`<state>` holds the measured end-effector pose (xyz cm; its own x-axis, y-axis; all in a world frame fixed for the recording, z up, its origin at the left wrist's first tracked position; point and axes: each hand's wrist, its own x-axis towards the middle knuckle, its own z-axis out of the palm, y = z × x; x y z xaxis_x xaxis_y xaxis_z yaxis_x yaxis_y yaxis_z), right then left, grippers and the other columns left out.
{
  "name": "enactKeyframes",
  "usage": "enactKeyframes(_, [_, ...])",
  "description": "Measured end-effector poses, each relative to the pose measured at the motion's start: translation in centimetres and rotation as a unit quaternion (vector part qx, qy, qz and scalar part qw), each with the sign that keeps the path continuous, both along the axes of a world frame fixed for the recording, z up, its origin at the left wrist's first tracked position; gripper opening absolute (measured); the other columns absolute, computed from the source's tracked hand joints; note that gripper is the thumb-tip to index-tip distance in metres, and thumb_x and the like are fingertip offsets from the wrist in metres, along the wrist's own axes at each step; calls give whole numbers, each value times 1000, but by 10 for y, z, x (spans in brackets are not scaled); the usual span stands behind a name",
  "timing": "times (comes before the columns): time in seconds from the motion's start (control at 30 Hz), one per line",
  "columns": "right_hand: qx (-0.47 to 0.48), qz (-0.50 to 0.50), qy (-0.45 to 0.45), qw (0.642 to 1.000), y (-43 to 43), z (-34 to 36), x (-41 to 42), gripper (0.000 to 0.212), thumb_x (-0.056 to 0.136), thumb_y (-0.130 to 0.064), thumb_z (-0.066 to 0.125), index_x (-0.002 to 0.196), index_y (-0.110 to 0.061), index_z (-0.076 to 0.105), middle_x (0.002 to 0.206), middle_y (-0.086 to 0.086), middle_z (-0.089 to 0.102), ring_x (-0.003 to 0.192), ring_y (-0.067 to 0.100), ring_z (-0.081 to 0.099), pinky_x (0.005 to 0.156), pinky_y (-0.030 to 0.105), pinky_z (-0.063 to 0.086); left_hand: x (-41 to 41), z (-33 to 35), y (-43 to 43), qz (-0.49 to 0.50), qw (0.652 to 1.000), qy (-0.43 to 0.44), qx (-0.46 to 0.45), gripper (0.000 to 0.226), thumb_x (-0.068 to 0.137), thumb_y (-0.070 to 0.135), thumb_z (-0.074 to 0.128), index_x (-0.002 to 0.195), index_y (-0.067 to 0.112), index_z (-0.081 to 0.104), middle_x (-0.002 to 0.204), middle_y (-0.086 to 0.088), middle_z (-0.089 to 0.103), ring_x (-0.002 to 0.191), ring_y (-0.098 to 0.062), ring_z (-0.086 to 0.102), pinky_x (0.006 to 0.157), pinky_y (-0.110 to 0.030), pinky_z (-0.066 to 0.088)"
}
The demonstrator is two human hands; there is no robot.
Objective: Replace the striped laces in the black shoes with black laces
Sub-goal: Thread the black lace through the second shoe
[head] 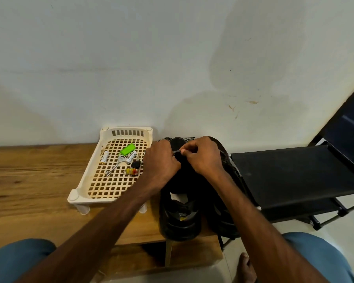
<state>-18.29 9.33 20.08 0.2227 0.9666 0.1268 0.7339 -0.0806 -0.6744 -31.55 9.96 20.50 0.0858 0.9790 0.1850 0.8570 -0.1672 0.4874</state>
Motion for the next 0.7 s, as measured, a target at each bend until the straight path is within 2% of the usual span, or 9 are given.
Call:
enactKeyframes(0.13, [-14, -11, -29, 999, 2, -2, -10, 8, 90, -28, 75, 87, -31, 81, 87, -12, 76, 81, 8, 68, 65, 23, 41, -1, 1, 1, -4, 1000, -3, -19, 20, 86, 16, 71, 104, 7, 73, 98, -9, 71, 90, -27, 68, 74, -33, 52])
enactKeyframes(0.3, [-36, -51, -14, 998, 5, -4, -19, 8, 88, -26, 75, 84, -28, 81, 65, -18, 57, 68, 9, 58, 53, 17, 31, -3, 0, 4, -5, 999, -14, -31, 21, 87, 16, 72, 106, 7, 71, 101, -8, 71, 94, -25, 68, 82, -37, 56])
enactKeyframes(0.37, [-44, -58, -7, 997, 5, -4, -21, 10, 88, -23, 73, 86, -27, 82, 70, -14, 64, 77, 17, 67, 55, 19, 32, -5, -1, 5, -4, 999, -19, -37, 20, 87, 15, 71, 105, 6, 70, 100, -9, 70, 95, -27, 68, 84, -39, 56])
enactKeyframes(0.43, [-51, -67, -1, 996, 5, -5, -24, 12, 88, -21, 71, 87, -26, 82, 84, -7, 74, 88, 23, 71, 63, 21, 35, -6, -2, 6, -4, 999, -26, -41, 18, 86, 15, 71, 103, 7, 69, 97, -7, 70, 94, -26, 67, 82, -39, 54])
enactKeyframes(0.47, [-54, -69, 2, 996, 5, -5, -24, 13, 88, -21, 70, 88, -25, 82, 82, -7, 73, 90, 24, 72, 62, 21, 35, -6, -2, 7, -3, 999, -29, -44, 17, 86, 14, 70, 102, 8, 70, 96, -7, 70, 92, -25, 67, 81, -38, 54])
enactKeyframes(0.57, [-57, -70, 11, 996, 4, -5, -26, 14, 88, -18, 69, 87, -23, 82, 66, -13, 56, 84, 22, 71, 49, 17, 29, -7, -4, 9, -3, 998, -39, -51, 14, 84, 11, 69, 98, 9, 72, 89, -5, 70, 86, -22, 66, 78, -36, 52])
enactKeyframes(0.63, [-58, -70, 15, 996, 4, -4, -27, 15, 88, -17, 68, 86, -21, 82, 67, -10, 58, 83, 22, 70, 50, 19, 32, -8, -5, 10, 1, 998, -44, -52, 12, 83, 10, 68, 93, 9, 73, 83, -4, 69, 80, -20, 64, 72, -33, 49])
enactKeyframes(0.7, [-62, -70, 14, 996, 3, -3, -27, 15, 88, -16, 67, 87, -18, 82, 75, -4, 66, 84, 25, 70, 60, 22, 38, -8, -6, 10, 7, 997, -53, -49, 9, 82, 9, 69, 89, 10, 74, 78, -3, 68, 75, -18, 62, 69, -31, 45])
